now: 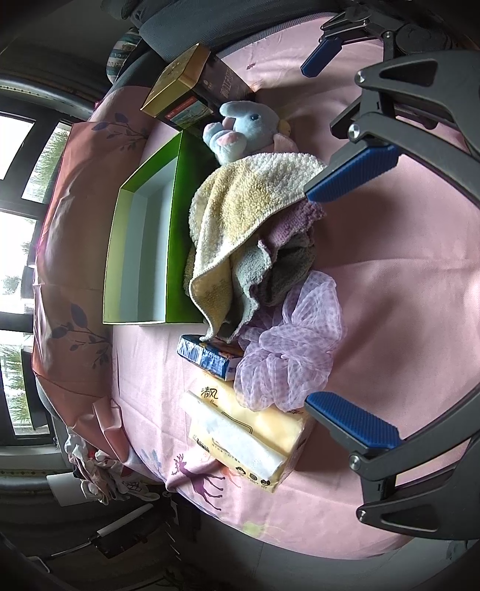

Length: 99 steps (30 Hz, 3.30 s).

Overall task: Organize soft objects
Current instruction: 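Move the left tool toward the cream knitted towel, then grasp the cream knitted towel with the left tool and lift it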

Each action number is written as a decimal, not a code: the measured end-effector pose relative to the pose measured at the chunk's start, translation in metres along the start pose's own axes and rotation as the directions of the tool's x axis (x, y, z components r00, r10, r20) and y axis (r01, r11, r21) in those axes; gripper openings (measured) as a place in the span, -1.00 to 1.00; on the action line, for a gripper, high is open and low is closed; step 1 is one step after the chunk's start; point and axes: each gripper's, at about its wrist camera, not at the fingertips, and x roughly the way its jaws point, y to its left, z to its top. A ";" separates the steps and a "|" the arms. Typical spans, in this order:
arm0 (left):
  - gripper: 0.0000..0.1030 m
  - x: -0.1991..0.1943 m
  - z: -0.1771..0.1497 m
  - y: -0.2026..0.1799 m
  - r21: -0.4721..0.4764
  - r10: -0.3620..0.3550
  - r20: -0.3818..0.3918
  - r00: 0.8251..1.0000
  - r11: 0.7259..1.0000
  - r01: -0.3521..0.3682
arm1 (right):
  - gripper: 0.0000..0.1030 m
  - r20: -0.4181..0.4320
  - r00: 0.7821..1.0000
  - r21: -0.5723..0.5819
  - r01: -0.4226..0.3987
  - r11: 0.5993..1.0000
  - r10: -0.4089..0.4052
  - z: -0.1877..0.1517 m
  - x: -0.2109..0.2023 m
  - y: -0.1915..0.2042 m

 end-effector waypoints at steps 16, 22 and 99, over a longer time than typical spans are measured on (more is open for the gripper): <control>0.98 0.005 0.004 -0.005 -0.004 -0.029 -0.003 1.000 1.000 0.029 | 1.00 0.002 1.000 0.010 -0.024 1.000 0.024 0.001 0.003 -0.003; 0.98 0.007 0.005 -0.006 -0.006 -0.033 -0.005 0.999 0.999 0.033 | 1.00 0.006 0.999 0.012 -0.033 0.999 0.033 0.003 0.004 -0.002; -0.91 0.095 0.090 0.029 -0.367 -0.722 -0.095 0.686 0.666 0.650 | -0.72 0.050 0.889 0.044 -0.457 0.888 0.455 0.061 0.043 0.001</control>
